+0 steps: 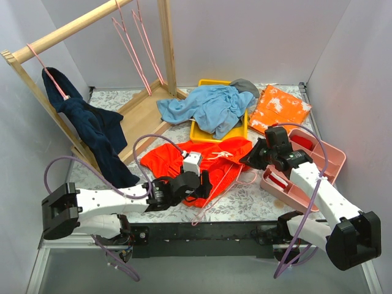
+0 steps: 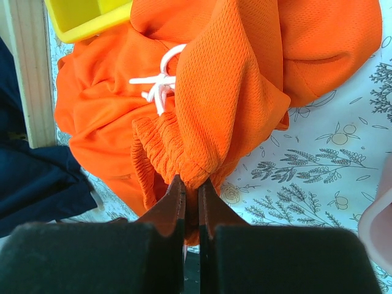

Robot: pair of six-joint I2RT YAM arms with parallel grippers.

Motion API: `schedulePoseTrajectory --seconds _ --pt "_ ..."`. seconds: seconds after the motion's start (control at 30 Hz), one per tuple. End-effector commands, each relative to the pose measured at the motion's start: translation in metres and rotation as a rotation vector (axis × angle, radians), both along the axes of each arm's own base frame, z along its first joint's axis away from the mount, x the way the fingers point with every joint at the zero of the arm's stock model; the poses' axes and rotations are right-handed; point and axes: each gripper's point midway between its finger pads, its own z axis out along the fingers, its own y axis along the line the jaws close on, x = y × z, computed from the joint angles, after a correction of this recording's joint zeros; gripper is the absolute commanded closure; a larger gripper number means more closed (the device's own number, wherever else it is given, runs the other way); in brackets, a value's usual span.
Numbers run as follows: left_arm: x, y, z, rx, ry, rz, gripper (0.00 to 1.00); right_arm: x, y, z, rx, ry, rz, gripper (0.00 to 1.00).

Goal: Place the shorts on the hanger

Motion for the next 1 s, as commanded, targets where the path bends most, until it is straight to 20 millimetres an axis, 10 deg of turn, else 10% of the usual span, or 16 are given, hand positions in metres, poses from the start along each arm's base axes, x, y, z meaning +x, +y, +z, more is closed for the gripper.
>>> schedulePoseTrajectory --seconds 0.0,0.2,0.5,0.97 --pt "-0.006 0.012 -0.034 0.202 0.115 0.006 0.44 0.018 0.005 0.037 0.036 -0.116 -0.011 0.99" --pt "0.012 0.02 -0.068 0.281 0.143 0.033 0.46 0.028 0.003 0.054 0.031 -0.168 -0.034 0.99" --pt "0.01 0.029 -0.073 0.273 0.191 0.014 1.0 0.038 -0.005 0.069 0.002 -0.222 -0.079 0.99" --pt "-0.043 0.067 -0.079 0.181 0.333 -0.038 1.0 0.08 -0.014 0.1 -0.016 -0.306 -0.229 0.99"
